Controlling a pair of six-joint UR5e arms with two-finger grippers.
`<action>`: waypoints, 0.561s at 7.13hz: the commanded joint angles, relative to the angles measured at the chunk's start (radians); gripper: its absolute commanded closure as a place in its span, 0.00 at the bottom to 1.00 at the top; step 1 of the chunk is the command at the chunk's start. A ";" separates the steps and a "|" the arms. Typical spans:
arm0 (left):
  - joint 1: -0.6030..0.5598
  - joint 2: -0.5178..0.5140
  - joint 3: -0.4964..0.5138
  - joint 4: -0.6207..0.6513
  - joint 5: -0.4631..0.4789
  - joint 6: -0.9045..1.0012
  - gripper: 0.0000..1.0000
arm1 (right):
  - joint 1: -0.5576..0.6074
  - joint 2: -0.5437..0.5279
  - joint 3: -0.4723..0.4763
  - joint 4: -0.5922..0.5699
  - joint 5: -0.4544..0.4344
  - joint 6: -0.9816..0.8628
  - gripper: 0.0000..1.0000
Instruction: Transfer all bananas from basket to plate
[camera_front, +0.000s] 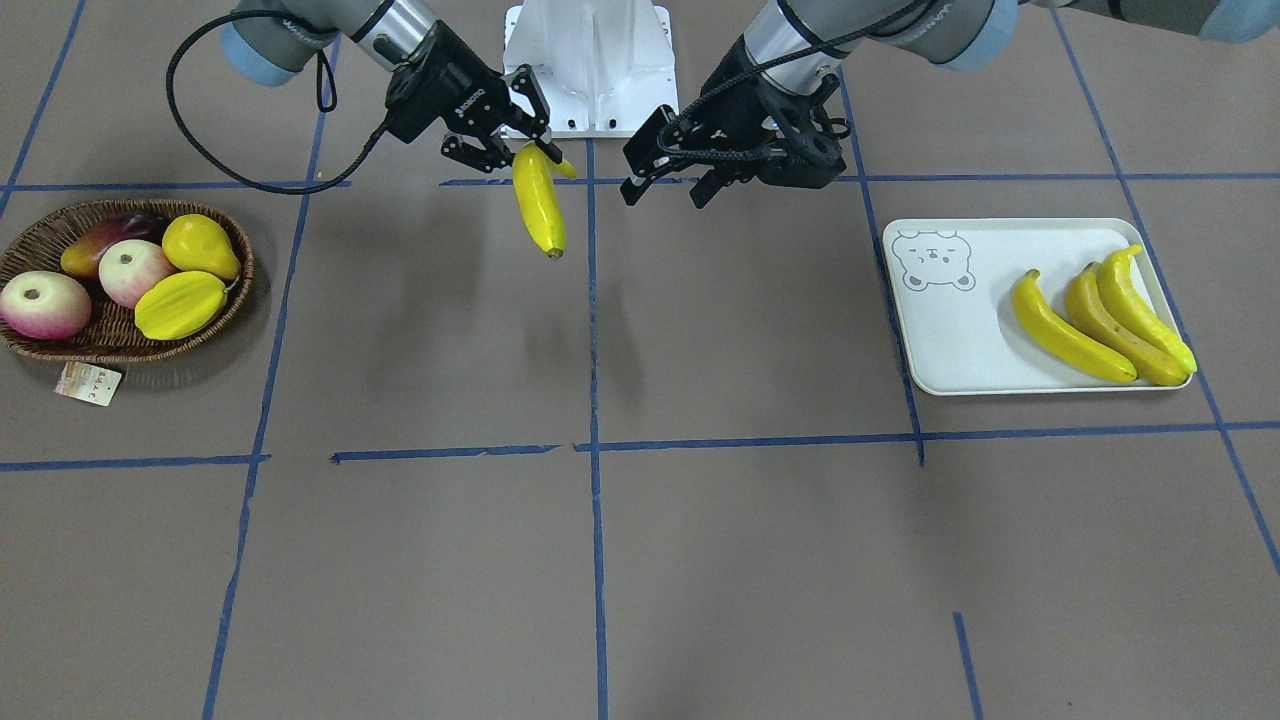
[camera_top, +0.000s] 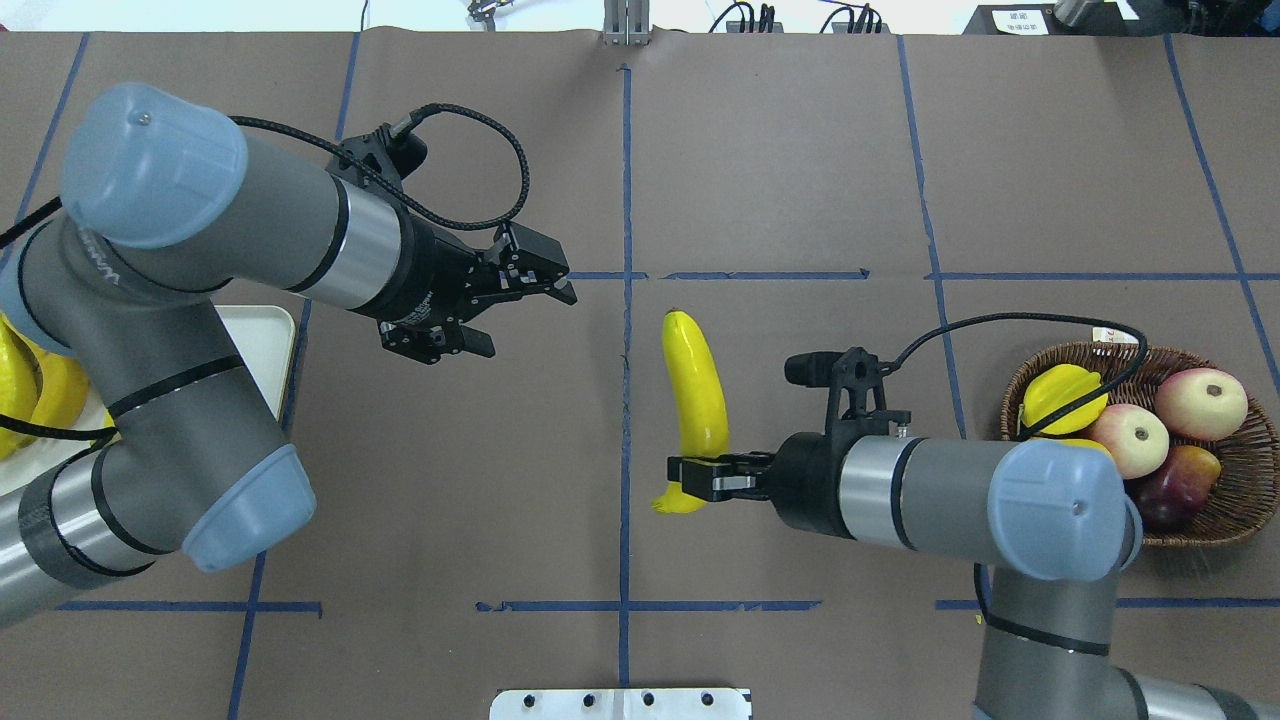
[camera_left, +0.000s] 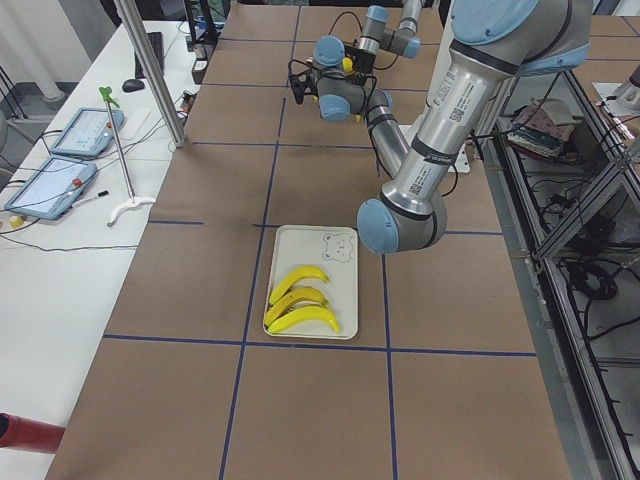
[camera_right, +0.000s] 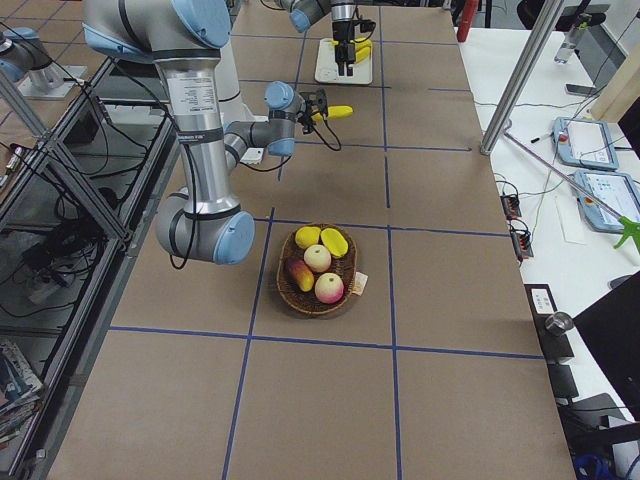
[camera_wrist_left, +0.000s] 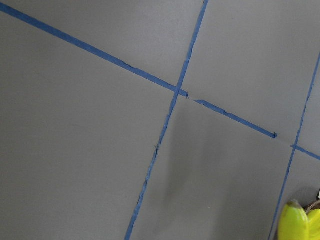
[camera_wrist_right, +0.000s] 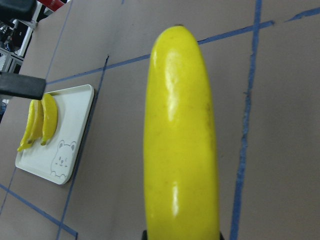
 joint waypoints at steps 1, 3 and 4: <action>0.036 -0.035 0.042 -0.001 0.020 -0.018 0.00 | -0.050 0.077 -0.049 0.013 -0.079 0.009 0.84; 0.070 -0.048 0.054 -0.022 0.037 -0.056 0.00 | -0.061 0.086 -0.052 0.013 -0.095 0.024 0.84; 0.102 -0.048 0.068 -0.042 0.092 -0.059 0.00 | -0.061 0.086 -0.051 0.014 -0.095 0.024 0.84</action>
